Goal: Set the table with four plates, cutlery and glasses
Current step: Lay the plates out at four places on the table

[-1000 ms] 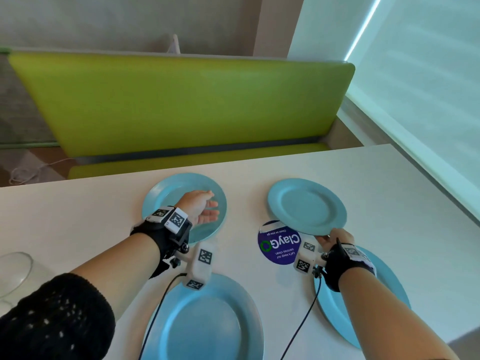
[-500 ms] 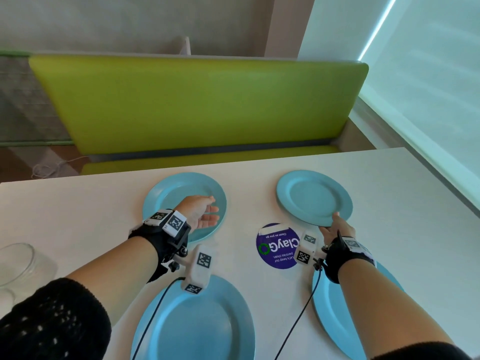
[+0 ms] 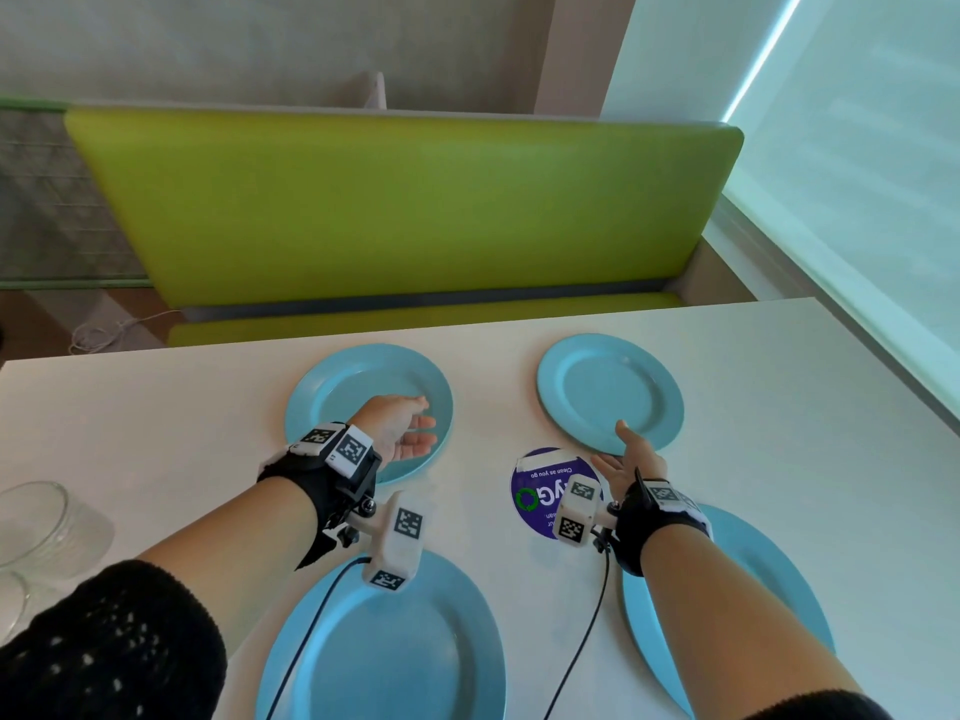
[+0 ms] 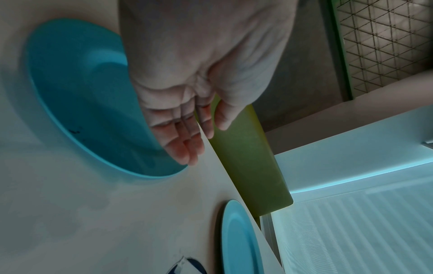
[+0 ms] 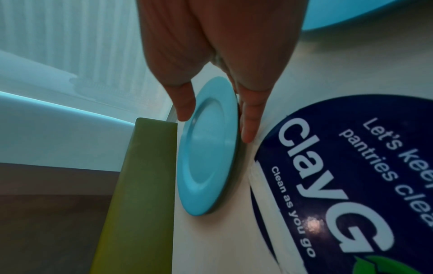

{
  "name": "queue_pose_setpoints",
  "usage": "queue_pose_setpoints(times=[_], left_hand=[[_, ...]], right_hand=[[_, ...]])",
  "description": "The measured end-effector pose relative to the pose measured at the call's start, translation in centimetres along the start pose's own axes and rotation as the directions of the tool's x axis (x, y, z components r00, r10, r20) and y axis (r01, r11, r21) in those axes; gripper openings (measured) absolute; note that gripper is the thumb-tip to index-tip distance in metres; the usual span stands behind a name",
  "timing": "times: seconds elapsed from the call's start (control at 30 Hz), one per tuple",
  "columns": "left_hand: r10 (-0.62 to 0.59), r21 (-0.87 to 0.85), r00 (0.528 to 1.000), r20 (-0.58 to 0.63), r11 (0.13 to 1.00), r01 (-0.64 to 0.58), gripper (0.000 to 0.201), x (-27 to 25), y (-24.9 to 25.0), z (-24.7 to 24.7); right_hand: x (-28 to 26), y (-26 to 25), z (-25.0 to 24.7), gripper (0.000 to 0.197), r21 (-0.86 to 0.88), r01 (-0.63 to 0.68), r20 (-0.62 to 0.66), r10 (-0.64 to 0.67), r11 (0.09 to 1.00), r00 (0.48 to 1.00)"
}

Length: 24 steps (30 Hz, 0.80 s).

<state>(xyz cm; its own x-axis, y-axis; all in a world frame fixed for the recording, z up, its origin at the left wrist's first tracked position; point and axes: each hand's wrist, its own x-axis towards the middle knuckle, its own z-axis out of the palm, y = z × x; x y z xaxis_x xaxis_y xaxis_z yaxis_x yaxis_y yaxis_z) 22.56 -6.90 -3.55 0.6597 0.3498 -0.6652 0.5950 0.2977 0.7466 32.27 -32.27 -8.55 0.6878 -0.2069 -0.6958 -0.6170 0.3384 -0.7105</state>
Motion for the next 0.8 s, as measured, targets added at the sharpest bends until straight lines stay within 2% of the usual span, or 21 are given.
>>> queue_pose_setpoints(times=[0.17,0.33,0.6,0.8], left_hand=[[0.001,-0.02,1.0,-0.003,1.0,-0.001,0.017,0.1,0.1,-0.1],[0.001,-0.028,1.0,-0.009,1.0,-0.001,0.029,0.2,0.1,-0.7],[-0.003,-0.041,1.0,-0.017,0.999,0.002,0.033,0.0,-0.3,-2.5],[0.007,-0.008,1.0,0.025,1.0,-0.007,0.025,-1.4,-1.2,-4.1]], right_hand=[[-0.1,-0.2,0.6,0.068,-0.012,-0.021,0.044,0.021,1.0,0.999],[-0.2,0.2,1.3,0.069,-0.009,-0.041,0.064,0.042,0.999,0.997],[-1.1,1.2,1.8,0.06,-0.037,-0.056,0.036,0.058,0.998,0.998],[-4.5,3.2,1.0,0.05,-0.077,-0.039,0.036,0.042,0.996,0.998]])
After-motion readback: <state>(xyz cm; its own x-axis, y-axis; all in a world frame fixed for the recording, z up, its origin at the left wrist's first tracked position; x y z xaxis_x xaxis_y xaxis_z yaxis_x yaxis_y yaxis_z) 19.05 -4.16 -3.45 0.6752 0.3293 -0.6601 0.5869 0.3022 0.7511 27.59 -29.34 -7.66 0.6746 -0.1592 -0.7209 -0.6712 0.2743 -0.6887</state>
